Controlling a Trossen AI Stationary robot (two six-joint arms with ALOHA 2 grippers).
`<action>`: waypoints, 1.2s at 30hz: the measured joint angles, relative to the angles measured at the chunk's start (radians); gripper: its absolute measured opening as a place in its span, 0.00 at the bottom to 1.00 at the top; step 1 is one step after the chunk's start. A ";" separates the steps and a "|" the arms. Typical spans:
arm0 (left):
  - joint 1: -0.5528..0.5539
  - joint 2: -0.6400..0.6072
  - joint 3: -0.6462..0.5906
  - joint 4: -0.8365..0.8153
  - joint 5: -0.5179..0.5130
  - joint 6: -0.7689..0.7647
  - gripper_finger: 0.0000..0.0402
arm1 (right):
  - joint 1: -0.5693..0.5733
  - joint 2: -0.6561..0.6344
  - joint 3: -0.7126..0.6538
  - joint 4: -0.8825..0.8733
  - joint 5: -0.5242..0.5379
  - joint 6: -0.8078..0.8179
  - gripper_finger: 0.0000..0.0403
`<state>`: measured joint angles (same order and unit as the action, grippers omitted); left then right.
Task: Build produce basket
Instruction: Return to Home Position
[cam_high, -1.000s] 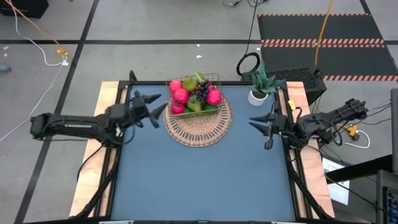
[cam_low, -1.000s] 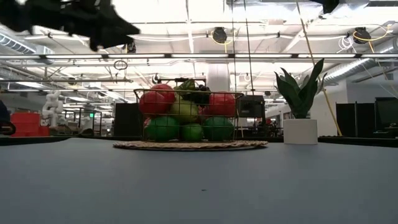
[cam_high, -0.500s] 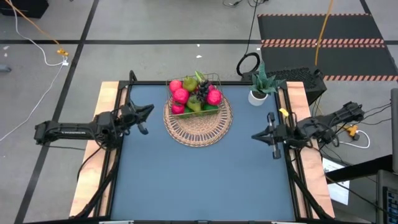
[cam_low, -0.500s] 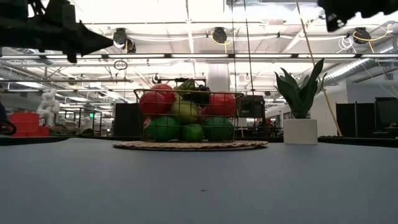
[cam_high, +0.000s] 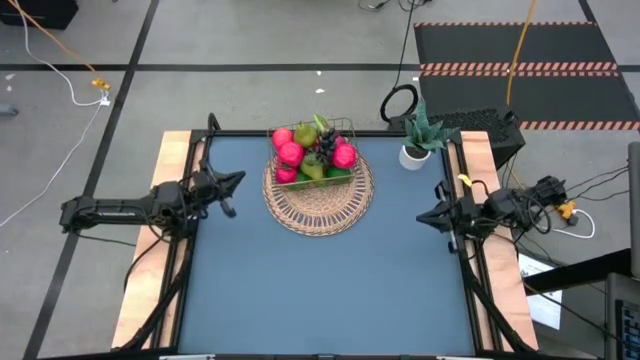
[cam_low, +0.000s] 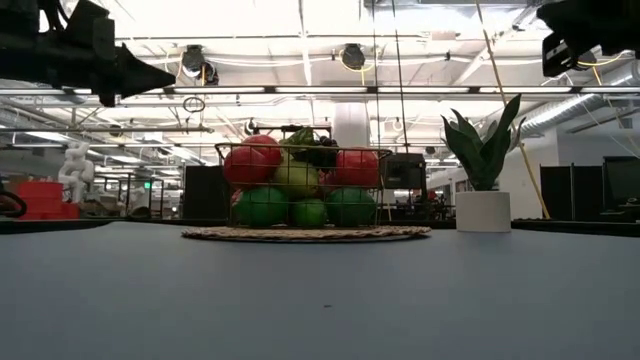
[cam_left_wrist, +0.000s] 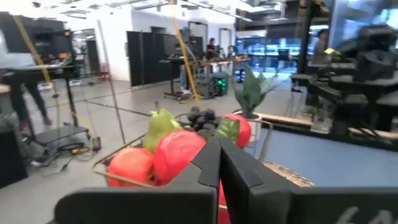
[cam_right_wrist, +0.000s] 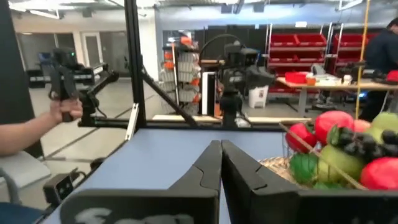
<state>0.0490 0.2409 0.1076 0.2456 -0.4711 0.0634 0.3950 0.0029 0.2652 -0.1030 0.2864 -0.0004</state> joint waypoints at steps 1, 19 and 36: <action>0.000 0.000 0.000 0.000 -0.016 -0.010 0.01 | 0.000 0.005 -0.003 0.001 -0.006 0.011 0.00; -0.024 -0.065 -0.072 -0.047 -0.018 -0.091 0.04 | -0.001 0.004 -0.161 0.158 0.076 0.028 0.00; -0.028 -0.064 -0.097 -0.006 0.318 0.009 0.02 | -0.003 0.003 -0.246 0.224 0.049 -0.038 0.00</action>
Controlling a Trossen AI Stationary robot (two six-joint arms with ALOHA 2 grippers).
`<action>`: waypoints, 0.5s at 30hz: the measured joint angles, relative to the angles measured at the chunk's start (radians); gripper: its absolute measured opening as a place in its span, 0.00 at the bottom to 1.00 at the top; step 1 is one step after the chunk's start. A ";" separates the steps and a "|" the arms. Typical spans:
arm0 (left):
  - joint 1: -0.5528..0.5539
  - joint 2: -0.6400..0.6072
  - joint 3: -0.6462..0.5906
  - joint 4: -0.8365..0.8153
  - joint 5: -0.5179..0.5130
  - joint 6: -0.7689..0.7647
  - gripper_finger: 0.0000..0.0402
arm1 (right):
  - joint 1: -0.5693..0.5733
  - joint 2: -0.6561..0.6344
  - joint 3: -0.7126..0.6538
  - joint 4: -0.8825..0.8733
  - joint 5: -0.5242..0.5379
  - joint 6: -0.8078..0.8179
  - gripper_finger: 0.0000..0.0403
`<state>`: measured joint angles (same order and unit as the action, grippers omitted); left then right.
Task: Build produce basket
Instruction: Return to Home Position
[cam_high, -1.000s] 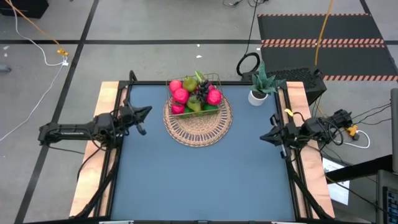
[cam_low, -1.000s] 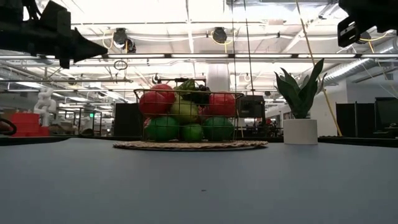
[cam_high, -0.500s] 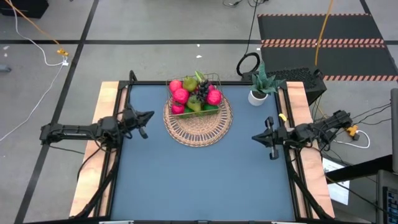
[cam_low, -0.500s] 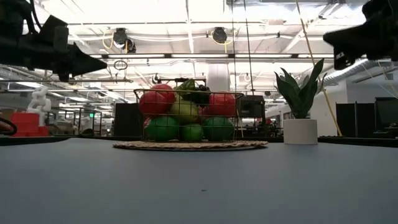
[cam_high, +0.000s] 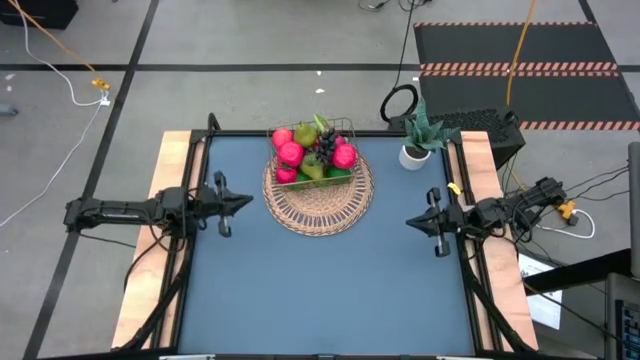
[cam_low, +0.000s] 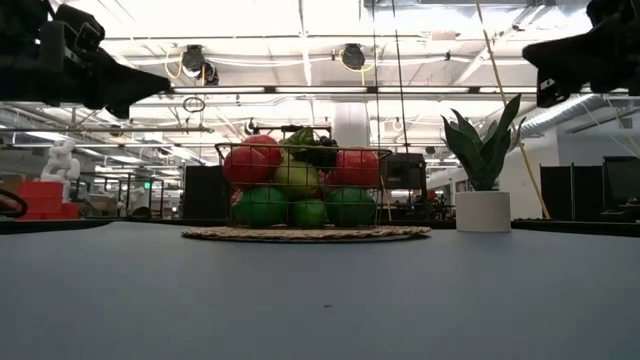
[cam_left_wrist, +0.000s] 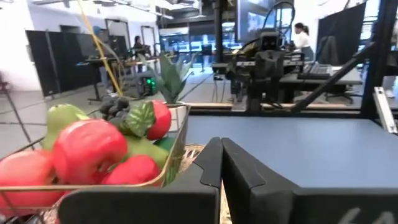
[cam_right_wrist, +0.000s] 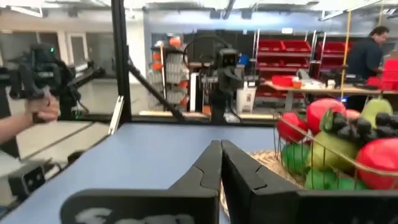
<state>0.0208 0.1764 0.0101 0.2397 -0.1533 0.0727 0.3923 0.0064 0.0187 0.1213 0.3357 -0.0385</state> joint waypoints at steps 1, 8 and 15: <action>0.000 0.000 0.000 0.000 0.008 0.000 0.01 | 0.000 0.002 -0.001 -0.012 -0.004 0.005 0.00; 0.000 0.000 0.000 -0.062 0.012 -0.101 0.06 | 0.000 0.009 -0.002 -0.012 0.003 0.123 0.00; 0.000 0.000 0.000 -0.063 0.010 -0.098 0.06 | 0.000 0.009 -0.003 -0.021 -0.001 0.185 0.00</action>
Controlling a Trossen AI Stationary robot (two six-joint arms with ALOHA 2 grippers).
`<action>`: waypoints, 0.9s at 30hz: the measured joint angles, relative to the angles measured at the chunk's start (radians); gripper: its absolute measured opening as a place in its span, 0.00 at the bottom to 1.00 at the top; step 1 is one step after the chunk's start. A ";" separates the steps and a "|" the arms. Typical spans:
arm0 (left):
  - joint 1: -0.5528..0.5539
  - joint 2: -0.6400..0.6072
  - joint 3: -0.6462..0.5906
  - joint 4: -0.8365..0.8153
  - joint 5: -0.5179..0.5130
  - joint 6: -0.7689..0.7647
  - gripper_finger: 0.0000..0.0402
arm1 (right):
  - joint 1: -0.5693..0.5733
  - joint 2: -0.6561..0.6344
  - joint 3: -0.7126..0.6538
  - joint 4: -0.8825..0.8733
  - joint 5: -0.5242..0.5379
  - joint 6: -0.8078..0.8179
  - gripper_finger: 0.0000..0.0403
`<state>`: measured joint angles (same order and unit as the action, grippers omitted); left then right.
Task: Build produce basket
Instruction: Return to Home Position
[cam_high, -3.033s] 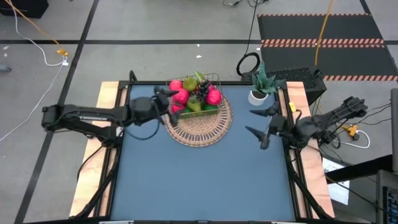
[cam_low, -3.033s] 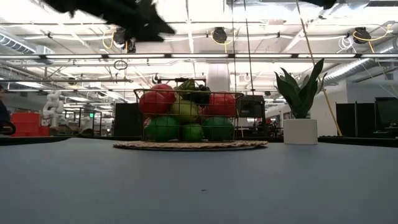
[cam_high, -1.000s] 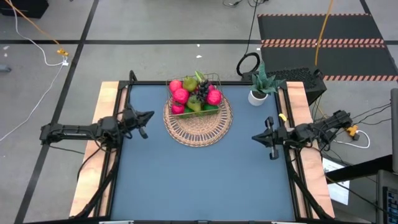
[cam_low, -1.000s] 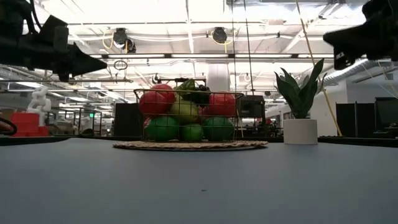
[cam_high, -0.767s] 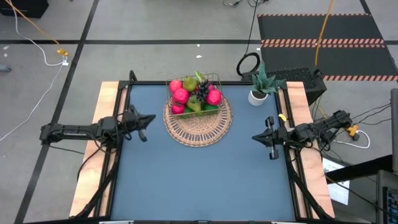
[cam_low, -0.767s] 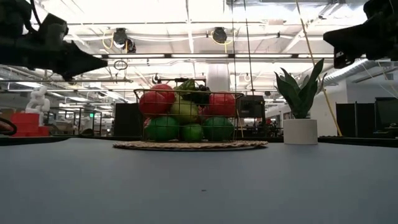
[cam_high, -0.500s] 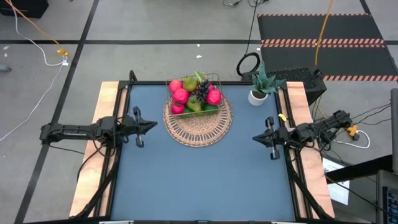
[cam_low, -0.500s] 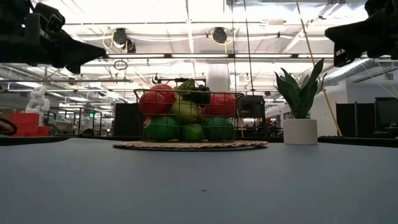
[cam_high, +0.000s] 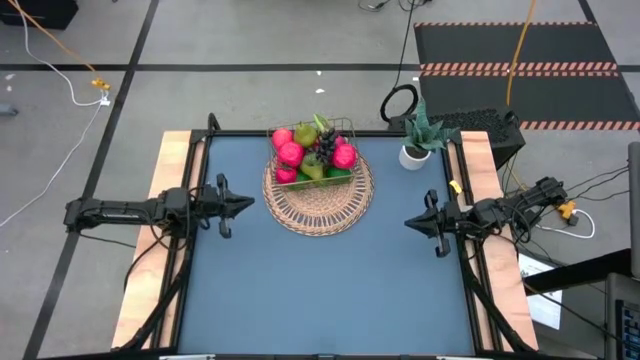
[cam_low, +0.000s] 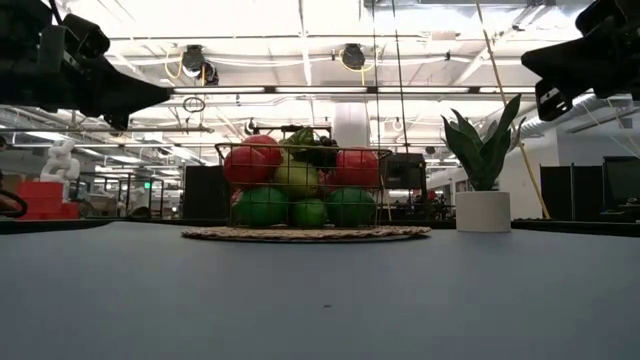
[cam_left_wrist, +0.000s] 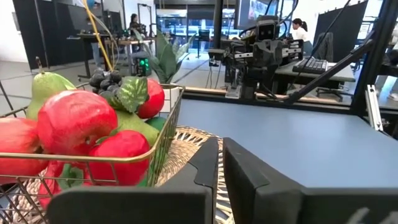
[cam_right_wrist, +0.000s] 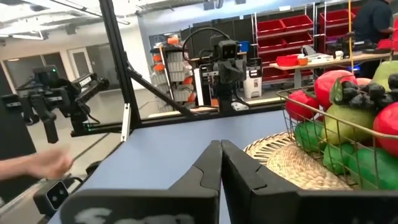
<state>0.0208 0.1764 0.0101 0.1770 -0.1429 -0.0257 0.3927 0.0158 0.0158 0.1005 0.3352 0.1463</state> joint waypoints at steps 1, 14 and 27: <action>0.000 0.000 0.000 0.000 0.000 0.000 0.05 | 0.000 0.000 0.000 0.000 0.000 -0.004 0.00; 0.000 0.000 0.000 0.000 -0.001 0.002 0.04 | 0.000 0.000 -0.001 0.000 0.000 -0.008 0.00; 0.000 0.000 0.000 0.000 -0.003 0.004 0.09 | 0.000 0.000 -0.001 0.000 0.000 -0.008 0.00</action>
